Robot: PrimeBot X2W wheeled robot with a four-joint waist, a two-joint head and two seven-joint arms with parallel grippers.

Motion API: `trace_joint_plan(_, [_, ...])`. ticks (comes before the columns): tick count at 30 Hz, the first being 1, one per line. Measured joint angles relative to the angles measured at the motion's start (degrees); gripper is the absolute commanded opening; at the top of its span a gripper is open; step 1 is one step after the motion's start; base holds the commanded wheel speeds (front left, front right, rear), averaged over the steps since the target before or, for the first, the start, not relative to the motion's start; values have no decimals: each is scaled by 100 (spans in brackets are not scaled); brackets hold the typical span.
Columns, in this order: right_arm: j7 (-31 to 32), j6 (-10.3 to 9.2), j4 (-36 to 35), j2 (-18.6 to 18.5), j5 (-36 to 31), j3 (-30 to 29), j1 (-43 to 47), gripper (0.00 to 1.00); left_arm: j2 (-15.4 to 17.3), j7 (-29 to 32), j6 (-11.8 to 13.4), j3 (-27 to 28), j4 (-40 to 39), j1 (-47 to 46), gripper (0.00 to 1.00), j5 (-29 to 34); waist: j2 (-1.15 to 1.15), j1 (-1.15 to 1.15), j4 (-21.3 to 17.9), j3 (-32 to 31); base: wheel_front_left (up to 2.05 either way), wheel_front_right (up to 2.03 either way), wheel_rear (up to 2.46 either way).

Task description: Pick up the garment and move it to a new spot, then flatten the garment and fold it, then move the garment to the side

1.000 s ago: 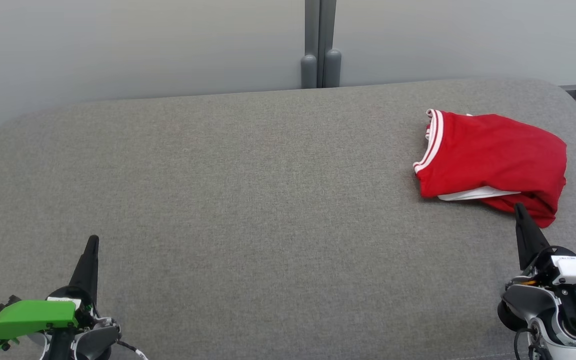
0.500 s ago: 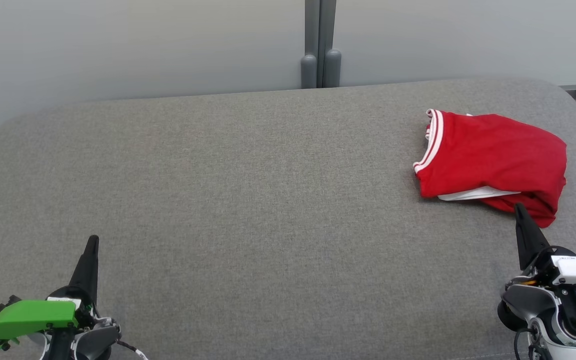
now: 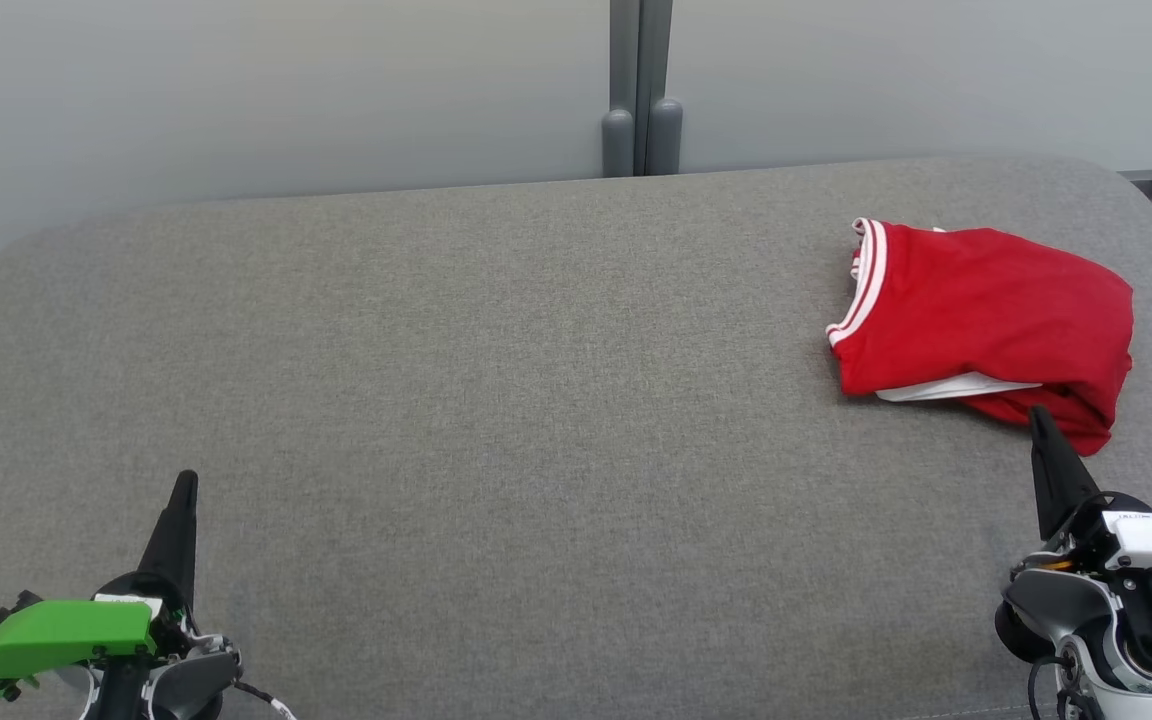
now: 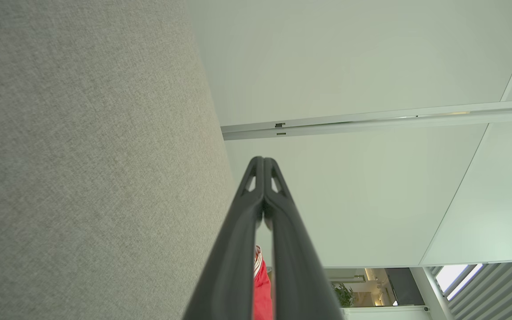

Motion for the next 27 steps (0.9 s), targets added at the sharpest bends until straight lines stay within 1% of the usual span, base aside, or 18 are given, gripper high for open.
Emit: trace_joint_plan(27, [0,0,0,0,0,0,0,0,0,0,0,0,0,0,0,0,0,0,0,0,0,0,0])
